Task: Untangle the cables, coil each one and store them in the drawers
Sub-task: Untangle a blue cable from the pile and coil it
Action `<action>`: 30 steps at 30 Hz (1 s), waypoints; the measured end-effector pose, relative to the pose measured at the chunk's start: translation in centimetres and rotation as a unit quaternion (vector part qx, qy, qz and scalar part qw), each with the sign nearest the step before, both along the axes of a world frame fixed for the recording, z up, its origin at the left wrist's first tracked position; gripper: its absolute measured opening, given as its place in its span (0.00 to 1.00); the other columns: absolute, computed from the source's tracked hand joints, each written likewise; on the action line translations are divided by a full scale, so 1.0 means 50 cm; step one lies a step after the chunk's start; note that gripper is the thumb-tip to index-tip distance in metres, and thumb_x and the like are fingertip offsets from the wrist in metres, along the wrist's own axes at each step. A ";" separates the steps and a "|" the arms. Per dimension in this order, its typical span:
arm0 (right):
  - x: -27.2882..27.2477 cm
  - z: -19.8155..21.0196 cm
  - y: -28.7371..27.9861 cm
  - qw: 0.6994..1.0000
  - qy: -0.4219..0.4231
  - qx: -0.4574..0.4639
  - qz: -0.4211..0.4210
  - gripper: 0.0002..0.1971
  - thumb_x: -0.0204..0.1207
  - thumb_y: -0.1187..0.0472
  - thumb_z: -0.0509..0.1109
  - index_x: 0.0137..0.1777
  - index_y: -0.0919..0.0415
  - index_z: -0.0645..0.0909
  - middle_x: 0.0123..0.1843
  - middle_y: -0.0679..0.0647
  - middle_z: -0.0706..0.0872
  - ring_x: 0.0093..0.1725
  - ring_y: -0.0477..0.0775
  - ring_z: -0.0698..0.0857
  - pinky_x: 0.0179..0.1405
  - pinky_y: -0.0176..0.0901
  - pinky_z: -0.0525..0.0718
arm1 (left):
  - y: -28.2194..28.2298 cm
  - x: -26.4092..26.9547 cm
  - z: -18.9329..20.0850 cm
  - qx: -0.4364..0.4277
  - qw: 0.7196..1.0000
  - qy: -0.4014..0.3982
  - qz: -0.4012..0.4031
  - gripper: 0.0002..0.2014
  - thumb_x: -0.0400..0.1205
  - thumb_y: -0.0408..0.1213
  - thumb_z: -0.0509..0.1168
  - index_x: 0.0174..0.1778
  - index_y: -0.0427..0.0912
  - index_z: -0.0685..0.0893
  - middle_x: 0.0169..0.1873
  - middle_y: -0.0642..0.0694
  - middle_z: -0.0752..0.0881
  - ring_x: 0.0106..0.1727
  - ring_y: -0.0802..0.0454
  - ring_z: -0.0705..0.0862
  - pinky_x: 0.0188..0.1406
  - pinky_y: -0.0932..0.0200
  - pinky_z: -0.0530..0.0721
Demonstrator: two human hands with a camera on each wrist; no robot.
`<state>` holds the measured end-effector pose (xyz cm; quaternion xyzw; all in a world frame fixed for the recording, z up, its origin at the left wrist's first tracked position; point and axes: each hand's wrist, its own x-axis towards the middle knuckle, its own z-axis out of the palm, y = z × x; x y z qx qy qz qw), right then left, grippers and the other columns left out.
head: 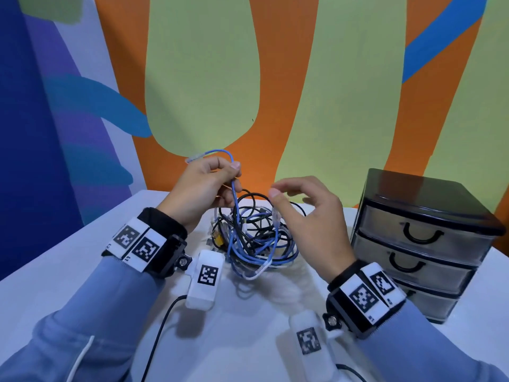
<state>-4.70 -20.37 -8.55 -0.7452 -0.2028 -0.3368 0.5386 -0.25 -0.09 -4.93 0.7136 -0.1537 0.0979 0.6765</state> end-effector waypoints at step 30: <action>0.028 -0.040 0.011 0.956 0.246 0.114 0.115 0.20 0.75 0.47 0.77 0.45 0.67 0.88 0.49 0.70 0.90 0.46 0.60 0.88 0.64 0.66 0.85 | -0.022 -0.030 -0.009 0.302 0.950 -0.070 -0.036 0.13 0.70 0.42 0.89 0.40 0.42 0.93 0.26 0.53 0.87 0.26 0.60 0.79 0.28 0.66 0.75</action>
